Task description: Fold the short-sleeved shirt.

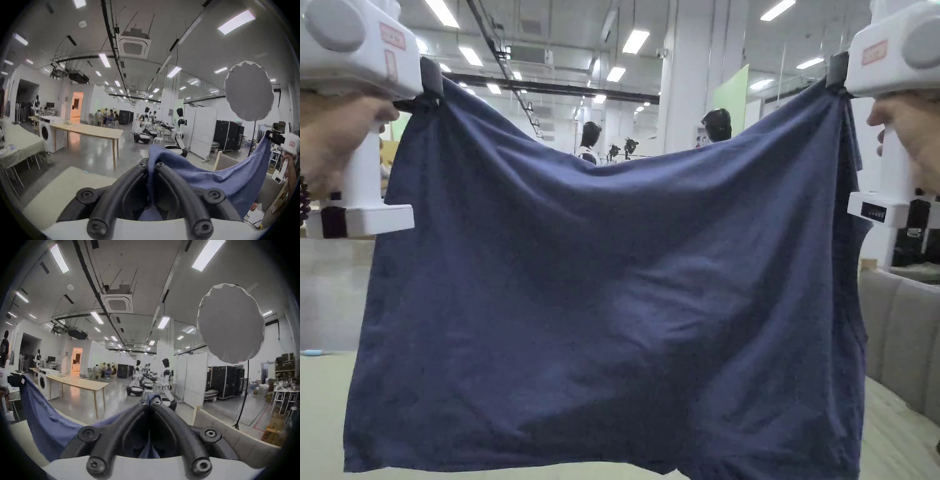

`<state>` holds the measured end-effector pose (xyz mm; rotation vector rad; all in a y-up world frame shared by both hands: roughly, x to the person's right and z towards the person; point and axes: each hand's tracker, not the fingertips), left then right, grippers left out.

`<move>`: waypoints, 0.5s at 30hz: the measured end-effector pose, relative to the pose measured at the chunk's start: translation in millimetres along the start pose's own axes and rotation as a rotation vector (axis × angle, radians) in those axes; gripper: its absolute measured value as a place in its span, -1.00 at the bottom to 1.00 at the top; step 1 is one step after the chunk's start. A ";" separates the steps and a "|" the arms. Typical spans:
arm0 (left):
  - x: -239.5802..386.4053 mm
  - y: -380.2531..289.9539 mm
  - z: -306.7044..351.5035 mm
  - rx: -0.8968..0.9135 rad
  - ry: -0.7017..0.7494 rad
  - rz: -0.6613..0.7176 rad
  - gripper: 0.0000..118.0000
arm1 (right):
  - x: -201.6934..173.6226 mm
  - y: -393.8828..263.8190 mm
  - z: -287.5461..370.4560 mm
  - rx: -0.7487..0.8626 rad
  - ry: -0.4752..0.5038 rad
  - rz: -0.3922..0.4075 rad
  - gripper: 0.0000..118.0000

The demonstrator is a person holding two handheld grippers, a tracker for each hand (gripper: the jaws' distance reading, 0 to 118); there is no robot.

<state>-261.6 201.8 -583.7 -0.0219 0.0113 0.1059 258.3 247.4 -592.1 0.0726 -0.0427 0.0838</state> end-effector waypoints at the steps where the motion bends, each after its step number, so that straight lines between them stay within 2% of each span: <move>1: 1.7 3.5 -4.8 0.004 0.011 -0.011 -0.99 | -1.7 3.5 -7.9 -0.004 0.003 -0.026 -1.00; 2: 2.6 5.5 -9.1 0.007 0.009 -0.031 -0.99 | -2.6 2.7 -15.4 0.009 0.019 -0.083 -1.00; 3: 3.5 7.2 -13.8 0.012 0.015 -0.050 -0.99 | -4.8 2.5 -21.0 0.023 0.047 -0.101 -1.00; 5: 2.0 7.6 -23.6 0.008 0.034 -0.086 -0.99 | -11.9 3.4 -30.8 0.029 0.042 -0.085 -1.00; 8: -1.4 8.1 -37.3 0.011 0.050 -0.080 -0.99 | -14.8 4.5 -50.0 0.048 0.061 -0.108 -1.00; 11: -0.5 -2.3 -47.4 0.018 0.034 -0.069 -0.99 | -20.5 0.1 -60.6 0.035 0.074 -0.103 -1.00; 14: 0.2 -19.9 -59.2 -0.009 0.054 -0.108 -0.99 | -26.2 -14.1 -66.8 0.032 0.081 -0.038 -1.00; 15: -0.9 -27.9 -62.6 -0.010 0.053 -0.105 -0.99 | -25.7 -20.0 -69.5 0.024 0.084 -0.045 -1.00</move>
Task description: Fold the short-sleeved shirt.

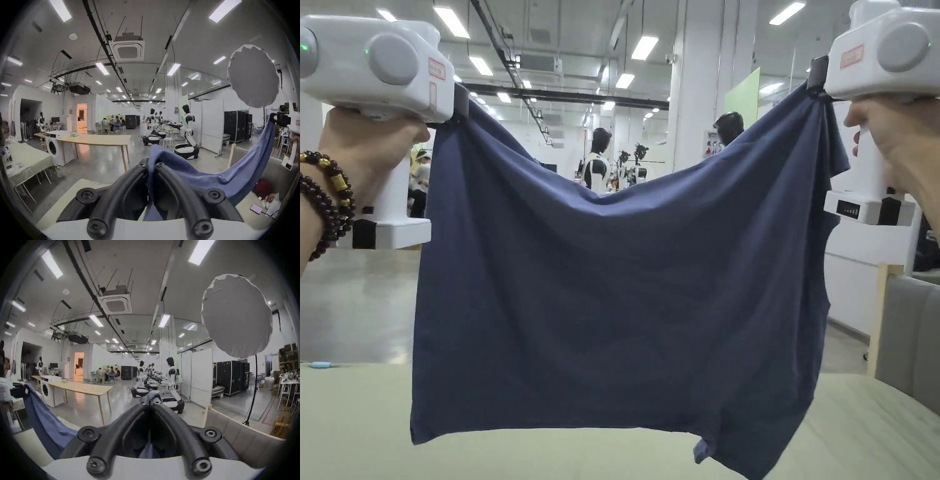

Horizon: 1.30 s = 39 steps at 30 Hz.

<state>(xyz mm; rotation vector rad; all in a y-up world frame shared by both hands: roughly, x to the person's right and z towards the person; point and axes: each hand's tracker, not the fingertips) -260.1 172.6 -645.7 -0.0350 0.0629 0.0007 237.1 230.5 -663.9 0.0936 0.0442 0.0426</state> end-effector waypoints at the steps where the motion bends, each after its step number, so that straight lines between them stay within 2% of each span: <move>1: -1.6 -8.8 -4.1 -0.009 -0.010 0.013 -0.99 | 1.5 -7.0 -2.5 -0.005 0.005 -0.012 -1.00; 6: -15.1 -61.8 -40.6 -0.039 -0.036 0.041 -0.99 | 4.7 -59.4 -18.6 -0.056 0.013 -0.025 -1.00; 14: -11.8 -179.3 -60.5 -0.132 -0.076 0.096 -0.99 | 13.1 -183.7 -32.7 -0.172 0.053 -0.150 -1.00; 17: -7.5 -218.2 -58.5 -0.218 -0.082 0.049 -0.99 | 19.1 -226.4 -31.0 -0.253 0.014 -0.122 -1.00; 20: -10.7 -243.9 -54.6 -0.231 -0.068 0.057 -0.99 | 29.3 -252.7 -22.9 -0.274 0.005 -0.143 -1.00; 24: -20.6 -264.2 -38.7 -0.261 -0.042 0.115 -0.99 | 47.7 -265.7 -4.9 -0.298 -0.058 -0.162 -1.00; 26: -24.4 -270.1 -26.3 -0.271 -0.050 0.156 -0.99 | 59.0 -268.6 8.4 -0.302 -0.048 -0.222 -1.00; 27: -24.8 -274.2 -18.0 -0.255 -0.059 0.169 -0.99 | 61.1 -268.9 18.4 -0.291 -0.031 -0.227 -1.00; 37: -29.8 -334.0 104.2 -0.291 -0.143 0.197 -0.99 | 74.3 -300.7 151.4 -0.293 0.062 -0.181 -1.00; 39: -32.2 -352.6 133.9 -0.313 -0.187 0.212 -0.99 | 75.5 -308.6 183.9 -0.299 0.088 -0.139 -1.00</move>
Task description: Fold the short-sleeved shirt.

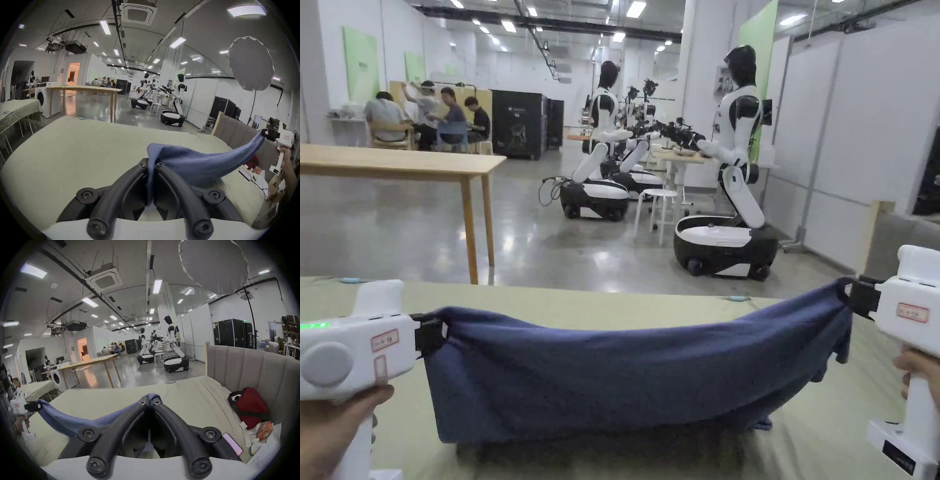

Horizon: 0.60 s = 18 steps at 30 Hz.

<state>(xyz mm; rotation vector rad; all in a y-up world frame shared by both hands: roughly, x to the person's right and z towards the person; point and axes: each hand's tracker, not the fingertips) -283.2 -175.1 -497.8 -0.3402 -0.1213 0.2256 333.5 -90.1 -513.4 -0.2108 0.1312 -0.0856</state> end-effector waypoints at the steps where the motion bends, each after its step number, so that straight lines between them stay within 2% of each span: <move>1: -0.2 -11.8 10.3 -0.036 -0.022 -0.004 -0.99 | 0.2 -9.0 15.3 0.003 0.003 0.011 -1.00; 4: -4.7 -44.8 39.4 -0.052 -0.031 -0.001 -0.99 | 1.1 -39.7 64.3 0.022 0.023 0.046 -1.00; 7: -9.6 -79.2 69.4 -0.071 -0.059 -0.002 -0.99 | 3.2 -71.5 107.5 -0.031 0.052 0.022 -1.00; 12: -21.9 -132.7 120.1 -0.140 -0.089 0.032 -0.99 | 6.7 -134.7 163.9 -0.188 0.087 0.033 -1.00; 18: -39.6 -186.4 148.8 -0.269 -0.077 0.056 -0.99 | 19.6 -202.9 188.4 -0.392 0.052 0.030 -1.00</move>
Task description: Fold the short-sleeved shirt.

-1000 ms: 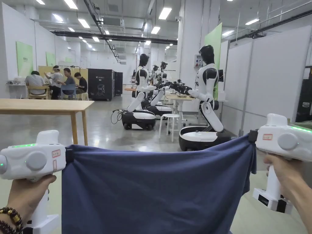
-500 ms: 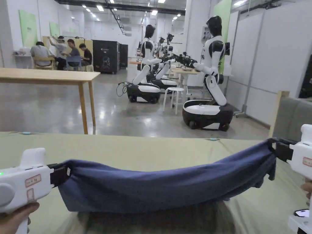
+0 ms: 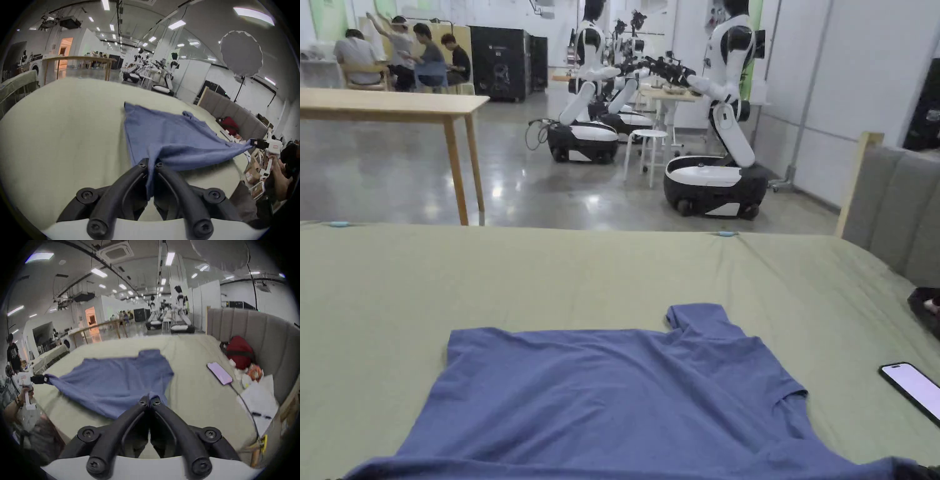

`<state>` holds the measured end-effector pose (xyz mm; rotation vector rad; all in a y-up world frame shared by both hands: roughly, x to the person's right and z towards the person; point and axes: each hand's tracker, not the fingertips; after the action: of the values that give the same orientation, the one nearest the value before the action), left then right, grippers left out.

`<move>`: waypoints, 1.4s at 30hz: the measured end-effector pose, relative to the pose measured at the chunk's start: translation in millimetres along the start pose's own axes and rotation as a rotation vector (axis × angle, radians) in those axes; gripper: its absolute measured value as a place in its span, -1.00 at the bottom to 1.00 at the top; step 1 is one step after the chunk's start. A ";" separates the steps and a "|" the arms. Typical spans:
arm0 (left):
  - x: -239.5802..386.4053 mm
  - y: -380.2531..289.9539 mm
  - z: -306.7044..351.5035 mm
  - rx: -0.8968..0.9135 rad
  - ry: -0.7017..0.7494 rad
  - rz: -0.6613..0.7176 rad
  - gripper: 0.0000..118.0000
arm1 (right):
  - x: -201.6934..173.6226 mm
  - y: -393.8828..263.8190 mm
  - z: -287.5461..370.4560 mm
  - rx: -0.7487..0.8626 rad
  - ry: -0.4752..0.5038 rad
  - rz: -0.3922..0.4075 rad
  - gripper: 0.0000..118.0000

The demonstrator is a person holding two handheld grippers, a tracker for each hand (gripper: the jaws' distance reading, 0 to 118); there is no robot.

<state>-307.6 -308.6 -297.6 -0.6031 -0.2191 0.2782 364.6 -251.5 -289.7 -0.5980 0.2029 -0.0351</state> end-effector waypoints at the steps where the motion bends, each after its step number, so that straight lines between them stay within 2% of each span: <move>1: -0.9 -6.8 -0.5 -0.030 -0.004 -0.008 -0.99 | 2.6 -9.0 -3.0 -0.029 -0.002 -0.031 -1.00; 3: -1.3 -18.9 -0.7 -0.077 0.004 -0.020 -0.99 | 5.4 -25.5 -9.3 -0.090 -0.001 -0.062 -1.00; 9: -11.1 -35.4 -14.2 -0.143 0.016 -0.020 -0.99 | 18.8 -56.0 -36.5 -0.244 -0.034 0.010 -0.99; 12: -13.0 -39.0 -20.3 -0.165 0.029 -0.050 -0.99 | 29.0 -63.2 -46.3 -0.265 -0.045 -0.011 -0.97; 13: -12.9 -40.4 -20.8 -0.166 0.025 -0.054 -0.97 | 31.7 -64.0 -47.8 -0.262 -0.042 -0.019 -0.85; 14: -12.8 -40.6 -20.4 -0.163 0.027 -0.056 -0.84 | 31.2 -65.4 -46.2 -0.260 -0.036 -0.025 -0.51; 15: -12.7 -40.1 -19.6 -0.159 0.025 -0.057 -0.54 | 31.7 -64.8 -45.4 -0.255 -0.034 -0.032 0.15; 16: -11.3 -41.6 -17.1 -0.152 0.022 -0.054 -0.37 | 33.0 -64.5 -43.4 -0.243 -0.020 -0.038 0.15; 17: -10.9 -41.1 -14.7 -0.147 0.020 -0.048 -0.13 | 34.4 -63.8 -40.6 -0.226 -0.010 -0.042 0.45; 18: -10.4 -40.1 -10.8 -0.137 0.029 -0.037 0.38 | 31.4 -63.0 -33.9 -0.214 -0.018 -0.050 0.93; 19: -10.1 -39.5 -7.4 -0.124 0.044 -0.034 1.00 | 31.0 -62.3 -29.7 -0.202 -0.045 -0.059 0.96; 20: -8.2 -40.1 -2.1 -0.124 0.047 -0.034 0.95 | 31.7 -64.1 -17.6 -0.178 -0.045 -0.119 0.92; 21: -7.2 -37.5 9.3 -0.033 0.073 -0.039 0.95 | 33.6 -54.6 -10.5 -0.108 -0.055 -0.111 0.92; 22: -2.6 -39.6 15.3 -0.051 0.057 -0.033 0.96 | 25.7 -51.2 11.0 -0.087 -0.043 -0.137 0.93; 24: 2.5 -38.9 41.0 -0.054 0.144 -0.017 0.90 | 10.9 -42.6 45.7 0.006 -0.054 -0.160 0.90; 25: 5.8 -40.9 54.3 -0.017 0.146 -0.001 0.57 | 3.1 -39.3 61.0 0.051 -0.033 -0.161 0.76; 26: 10.4 -43.5 66.5 0.025 0.139 0.015 0.03 | -3.5 -38.6 76.8 0.093 0.005 -0.154 0.42; 27: 15.5 -46.5 78.1 0.070 0.139 0.026 -0.77 | -11.6 -37.6 90.0 0.145 0.031 -0.141 -0.27; 28: 26.2 -41.2 87.7 0.102 0.144 0.020 -1.00 | -18.8 -35.5 98.3 0.171 0.025 -0.123 -1.00; 30: 35.1 -43.5 98.2 0.144 0.227 0.046 -1.00 | -41.8 -31.1 109.4 0.231 -0.046 -0.050 -1.00; 31: 36.2 -44.7 98.4 0.117 0.196 0.075 -1.00 | -45.9 -29.8 111.6 0.206 -0.026 -0.069 -1.00; 32: 31.6 -43.2 92.9 0.085 0.158 0.099 -1.00 | -47.8 -24.8 112.1 0.173 0.045 -0.071 -1.00; 35: 29.6 -37.8 75.3 0.081 0.183 0.111 -0.97 | -58.3 -17.3 113.6 0.215 0.048 -0.045 -1.00; 36: 23.3 -40.6 64.9 0.070 0.197 0.100 -0.70 | -58.7 -14.8 111.4 0.210 0.060 -0.039 -1.00; 37: 20.9 -39.4 56.1 0.066 0.199 0.097 0.12 | -59.6 -13.3 108.8 0.210 0.060 -0.038 -1.00; 38: 17.3 -37.4 44.4 0.054 0.202 0.094 0.83 | -61.4 -13.8 106.8 0.216 0.061 -0.037 -1.00; 39: 13.1 -33.3 32.7 0.034 0.210 0.042 0.99 | -61.5 -13.4 103.9 0.215 0.068 -0.041 -1.00; 41: -2.7 -42.7 3.4 -0.049 0.234 0.025 0.93 | -61.7 -12.9 98.4 0.200 0.088 -0.048 -1.00; 42: -8.6 -41.5 3.3 0.042 0.210 -0.008 0.93 | -65.0 -13.4 95.9 0.193 0.091 -0.041 -1.00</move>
<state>-308.6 -342.3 -271.8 -0.5851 -0.0132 0.2095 320.4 -203.4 -193.0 -0.4086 0.2723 -0.1208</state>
